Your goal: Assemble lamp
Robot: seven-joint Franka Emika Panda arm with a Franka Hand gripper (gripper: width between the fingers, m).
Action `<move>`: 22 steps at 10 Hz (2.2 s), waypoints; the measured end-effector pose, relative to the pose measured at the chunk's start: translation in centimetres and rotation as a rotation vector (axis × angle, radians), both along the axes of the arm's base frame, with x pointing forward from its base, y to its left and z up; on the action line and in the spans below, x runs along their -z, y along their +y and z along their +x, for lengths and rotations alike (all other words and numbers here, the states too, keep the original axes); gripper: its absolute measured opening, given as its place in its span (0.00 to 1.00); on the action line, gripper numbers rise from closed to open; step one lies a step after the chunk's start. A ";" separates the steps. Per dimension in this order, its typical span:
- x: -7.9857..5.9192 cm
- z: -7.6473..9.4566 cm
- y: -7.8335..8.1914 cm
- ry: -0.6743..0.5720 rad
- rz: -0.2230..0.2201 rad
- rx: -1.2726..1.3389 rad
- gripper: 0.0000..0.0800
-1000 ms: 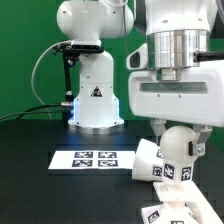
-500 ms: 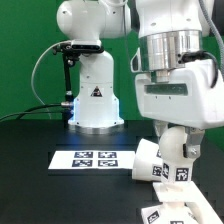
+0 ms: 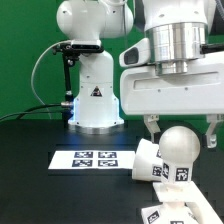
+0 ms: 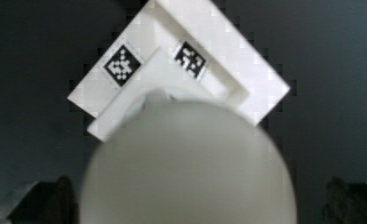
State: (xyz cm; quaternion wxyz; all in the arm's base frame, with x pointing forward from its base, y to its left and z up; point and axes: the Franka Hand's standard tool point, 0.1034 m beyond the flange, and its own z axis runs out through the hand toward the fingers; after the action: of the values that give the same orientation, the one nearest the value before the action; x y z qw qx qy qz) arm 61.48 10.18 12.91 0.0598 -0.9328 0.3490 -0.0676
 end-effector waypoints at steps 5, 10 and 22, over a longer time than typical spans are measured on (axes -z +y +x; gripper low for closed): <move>0.0 0.2 -0.3 -0.017 -0.197 -0.739 0.87; 0.6 0.0 -0.3 -0.010 -0.199 -0.755 0.72; 0.5 0.4 -0.7 0.060 0.078 0.567 0.72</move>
Offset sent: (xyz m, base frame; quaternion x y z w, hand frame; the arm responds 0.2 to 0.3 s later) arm 0.0042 0.0071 0.0133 -0.0526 0.0207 -0.4418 0.8954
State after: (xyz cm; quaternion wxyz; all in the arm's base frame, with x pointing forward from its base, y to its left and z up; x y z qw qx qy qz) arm 61.90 9.43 12.45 0.0641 -0.7964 0.6000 -0.0403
